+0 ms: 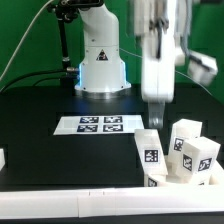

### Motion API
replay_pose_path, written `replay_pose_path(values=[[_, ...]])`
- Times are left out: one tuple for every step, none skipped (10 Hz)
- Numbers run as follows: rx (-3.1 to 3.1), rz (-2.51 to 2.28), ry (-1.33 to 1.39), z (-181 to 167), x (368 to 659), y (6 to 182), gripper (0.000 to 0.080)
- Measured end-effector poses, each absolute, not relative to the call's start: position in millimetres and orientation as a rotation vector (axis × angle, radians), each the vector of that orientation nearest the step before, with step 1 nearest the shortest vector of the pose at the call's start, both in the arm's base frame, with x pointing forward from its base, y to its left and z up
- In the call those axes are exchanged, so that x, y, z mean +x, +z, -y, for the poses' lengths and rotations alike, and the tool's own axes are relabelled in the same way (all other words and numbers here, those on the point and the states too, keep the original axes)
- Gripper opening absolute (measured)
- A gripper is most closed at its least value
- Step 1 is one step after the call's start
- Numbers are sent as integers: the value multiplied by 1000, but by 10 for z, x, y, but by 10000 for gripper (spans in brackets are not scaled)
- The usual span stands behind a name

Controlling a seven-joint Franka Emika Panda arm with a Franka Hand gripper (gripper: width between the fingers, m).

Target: Assemble stool

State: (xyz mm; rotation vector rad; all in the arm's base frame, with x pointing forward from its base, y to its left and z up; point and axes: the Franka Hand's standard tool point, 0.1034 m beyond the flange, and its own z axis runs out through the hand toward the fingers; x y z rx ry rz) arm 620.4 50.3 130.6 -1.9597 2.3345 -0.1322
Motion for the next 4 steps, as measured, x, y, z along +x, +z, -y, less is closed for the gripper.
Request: replay_pose_path(values=[[-1958, -2329, -128, -505, 6212, 1363, 649], [-1959, -2329, -127, -509, 6210, 1360, 648], [-1961, -2330, -127, -508, 6207, 1347, 648], [-1962, -2330, -127, -508, 6205, 1340, 648]])
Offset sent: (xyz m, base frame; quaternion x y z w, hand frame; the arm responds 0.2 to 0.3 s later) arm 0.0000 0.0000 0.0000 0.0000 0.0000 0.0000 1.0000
